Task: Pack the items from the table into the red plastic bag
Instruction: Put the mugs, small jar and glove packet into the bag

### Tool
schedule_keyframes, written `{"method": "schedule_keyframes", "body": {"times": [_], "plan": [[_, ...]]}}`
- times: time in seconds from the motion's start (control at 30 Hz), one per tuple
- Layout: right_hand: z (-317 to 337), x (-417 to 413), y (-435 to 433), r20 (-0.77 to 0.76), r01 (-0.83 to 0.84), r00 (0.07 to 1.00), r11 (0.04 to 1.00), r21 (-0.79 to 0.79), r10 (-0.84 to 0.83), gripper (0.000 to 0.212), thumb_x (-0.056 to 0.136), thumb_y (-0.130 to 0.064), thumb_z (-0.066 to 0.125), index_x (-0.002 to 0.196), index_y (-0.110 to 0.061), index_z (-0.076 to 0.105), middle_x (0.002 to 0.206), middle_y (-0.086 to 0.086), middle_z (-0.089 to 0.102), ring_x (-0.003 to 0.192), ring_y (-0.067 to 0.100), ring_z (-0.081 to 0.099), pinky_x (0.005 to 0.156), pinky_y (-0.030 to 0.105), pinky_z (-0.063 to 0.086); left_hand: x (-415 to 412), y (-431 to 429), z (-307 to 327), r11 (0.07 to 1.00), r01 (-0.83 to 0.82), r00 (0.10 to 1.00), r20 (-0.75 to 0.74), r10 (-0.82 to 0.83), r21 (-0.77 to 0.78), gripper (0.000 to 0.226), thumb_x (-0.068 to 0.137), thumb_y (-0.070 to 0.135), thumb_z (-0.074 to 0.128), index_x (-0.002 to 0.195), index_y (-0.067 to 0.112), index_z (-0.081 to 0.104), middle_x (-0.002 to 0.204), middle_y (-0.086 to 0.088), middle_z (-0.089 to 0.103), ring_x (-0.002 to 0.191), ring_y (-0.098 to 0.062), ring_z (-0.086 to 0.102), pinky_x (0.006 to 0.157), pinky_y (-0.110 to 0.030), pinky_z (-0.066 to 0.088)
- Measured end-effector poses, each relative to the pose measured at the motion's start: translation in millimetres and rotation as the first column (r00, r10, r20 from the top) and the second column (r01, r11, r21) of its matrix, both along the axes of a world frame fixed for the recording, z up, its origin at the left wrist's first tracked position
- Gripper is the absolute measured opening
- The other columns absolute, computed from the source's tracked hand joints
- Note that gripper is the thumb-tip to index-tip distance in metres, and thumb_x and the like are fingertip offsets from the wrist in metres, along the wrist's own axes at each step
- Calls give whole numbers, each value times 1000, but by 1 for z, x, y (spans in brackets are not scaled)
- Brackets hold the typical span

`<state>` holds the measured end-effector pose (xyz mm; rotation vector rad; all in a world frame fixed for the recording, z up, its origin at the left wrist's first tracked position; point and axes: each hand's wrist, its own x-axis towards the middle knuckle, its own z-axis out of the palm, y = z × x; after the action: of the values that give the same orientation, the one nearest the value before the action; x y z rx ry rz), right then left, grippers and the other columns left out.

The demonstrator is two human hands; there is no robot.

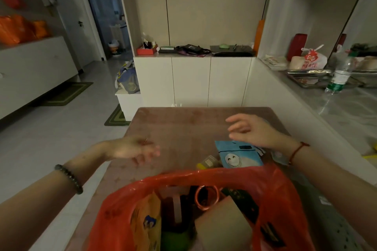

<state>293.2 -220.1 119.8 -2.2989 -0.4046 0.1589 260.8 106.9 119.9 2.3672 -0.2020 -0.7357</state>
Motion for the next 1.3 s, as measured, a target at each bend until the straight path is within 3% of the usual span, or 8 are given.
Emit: {"method": "schedule_keyframes", "body": {"times": [0.27, 0.47, 0.6, 0.77, 0.93, 1.03, 1.17, 1.3], "plan": [[-122, 66, 40, -165, -331, 942, 725, -604, 293, 82, 81, -17, 66, 146, -27, 18, 155, 1, 20, 139, 21, 26, 113, 34, 27, 73, -71, -73, 999, -39, 999, -2, 39, -17, 52, 96, 38, 42, 141, 15, 34, 140, -8, 46, 106, -16, 52, 83, -25, 46], [-179, 89, 62, -176, -408, 889, 557, -723, 423, 70, 82, -10, 62, 142, -21, 28, 146, 9, 32, 135, 27, 28, 112, 41, 26, 104, -92, -127, 999, -13, 994, -107, 17, 40, 71, 89, 45, 52, 145, 11, 25, 142, -9, 46, 125, -21, 50, 101, -28, 41], [-189, 91, 59, -115, -357, 920, 681, -640, 374, 60, 83, -12, 60, 137, -18, 35, 140, 7, 38, 129, 26, 33, 107, 39, 33, 101, -99, -134, 998, -58, 989, -139, 56, -16, 74, 90, 39, 53, 148, 10, 16, 149, -11, 35, 132, -21, 42, 105, -28, 38], [-130, 66, 58, 114, -208, 964, 948, -241, 241, 56, 74, -31, 73, 124, -23, 50, 122, -1, 55, 111, 14, 49, 95, 27, 40, 79, -99, -96, 976, -118, 987, -127, 96, -180, 69, 90, 44, 50, 145, 17, 19, 143, -9, 40, 122, -24, 49, 97, -36, 45], [-33, 11, 56, 295, -192, 929, 974, -123, 221, 64, 69, -40, 76, 124, -19, 51, 117, -2, 62, 104, 11, 58, 89, 25, 45, 30, -111, -24, 846, -143, 988, -22, 154, -514, 11, 94, 26, 48, 102, 22, 54, 102, -9, 63, 83, -19, 63, 83, -34, 55], [18, -32, 55, 354, -221, 892, 954, -202, 281, 64, 75, -38, 72, 130, -21, 44, 122, -4, 60, 108, 13, 58, 92, 33, 47, -6, -111, 14, 850, -77, 990, 60, 126, -520, 16, 92, 36, 50, 105, 26, 53, 105, -2, 64, 90, -13, 65, 86, -31, 54], [70, -91, 50, 367, -176, 901, 968, -178, 231, 60, 74, -32, 73, 126, -27, 43, 112, -7, 63, 98, 11, 61, 81, 18, 48, -50, -88, 38, 942, 124, 976, 208, -60, -310, 82, 72, 69, 54, 138, 26, 33, 125, 12, 49, 116, -3, 50, 98, -21, 42], [76, -154, 55, 300, -260, 915, 963, -75, 271, 58, 71, -28, 77, 120, -29, 46, 110, -14, 60, 96, -1, 57, 76, 0, 38, -84, -52, 12, 977, 194, 935, 286, -212, 88, 99, 60, 75, 61, 141, 26, 32, 134, 2, 53, 121, -14, 52, 104, -30, 42]]}}
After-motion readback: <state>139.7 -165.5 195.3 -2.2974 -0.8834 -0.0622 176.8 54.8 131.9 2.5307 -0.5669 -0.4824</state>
